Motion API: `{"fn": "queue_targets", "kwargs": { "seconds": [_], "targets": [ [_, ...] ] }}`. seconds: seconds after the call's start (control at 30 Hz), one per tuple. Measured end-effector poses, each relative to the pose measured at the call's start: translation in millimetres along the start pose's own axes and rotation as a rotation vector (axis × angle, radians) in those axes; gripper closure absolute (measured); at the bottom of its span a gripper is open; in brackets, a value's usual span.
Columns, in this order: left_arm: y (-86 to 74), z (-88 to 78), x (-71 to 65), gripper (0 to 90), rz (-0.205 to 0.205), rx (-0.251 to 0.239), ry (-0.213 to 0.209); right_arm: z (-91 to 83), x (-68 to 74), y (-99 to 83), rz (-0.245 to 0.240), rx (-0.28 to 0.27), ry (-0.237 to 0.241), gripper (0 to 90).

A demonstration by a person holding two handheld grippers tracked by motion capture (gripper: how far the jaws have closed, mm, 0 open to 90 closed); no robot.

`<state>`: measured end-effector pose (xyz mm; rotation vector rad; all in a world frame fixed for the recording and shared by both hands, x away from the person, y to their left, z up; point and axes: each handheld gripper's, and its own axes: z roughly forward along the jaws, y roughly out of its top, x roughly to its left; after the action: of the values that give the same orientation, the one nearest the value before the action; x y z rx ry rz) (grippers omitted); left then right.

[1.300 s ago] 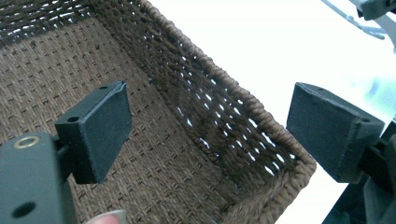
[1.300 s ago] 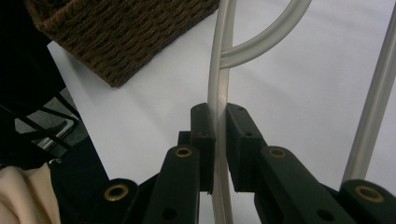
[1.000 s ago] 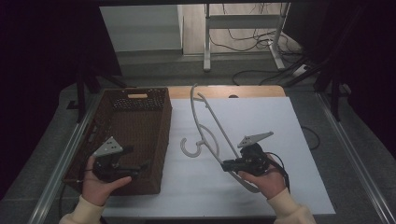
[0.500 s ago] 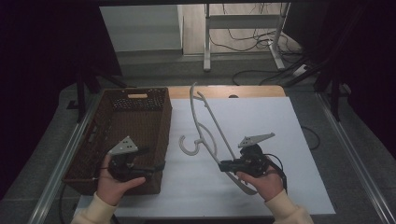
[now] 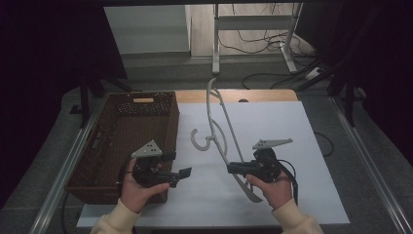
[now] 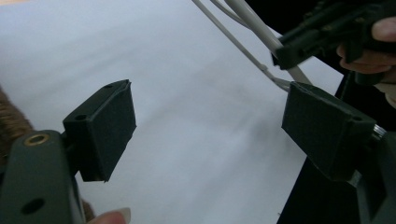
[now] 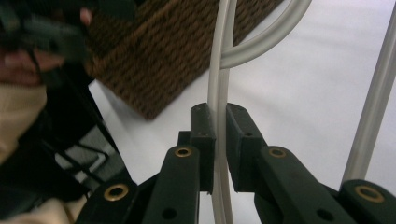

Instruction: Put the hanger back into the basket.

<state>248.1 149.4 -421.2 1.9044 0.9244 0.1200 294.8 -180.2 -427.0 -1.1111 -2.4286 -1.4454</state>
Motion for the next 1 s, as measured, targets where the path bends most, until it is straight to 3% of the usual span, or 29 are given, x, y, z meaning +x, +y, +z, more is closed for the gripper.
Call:
{"fn": "queue_targets", "kwargs": {
  "seconds": [0.43, 0.8, 1.0],
  "targets": [
    [7.6, 35.9, -17.4, 19.2, 0.001, 0.026, -0.101, 0.7, -4.7, 5.3, 0.072, -0.103, 0.014, 82.1],
    [7.2, 53.8, -17.6, 22.1, -0.027, 0.031, -0.163, 1.0, -0.9, 8.7, 0.06, -0.143, 0.019, 82.1],
    [9.7, 71.4, -24.2, 25.7, -0.035, 0.037, -0.227, 4.5, 3.1, 11.1, 0.064, -0.175, 0.026, 82.0]
  ]
}}
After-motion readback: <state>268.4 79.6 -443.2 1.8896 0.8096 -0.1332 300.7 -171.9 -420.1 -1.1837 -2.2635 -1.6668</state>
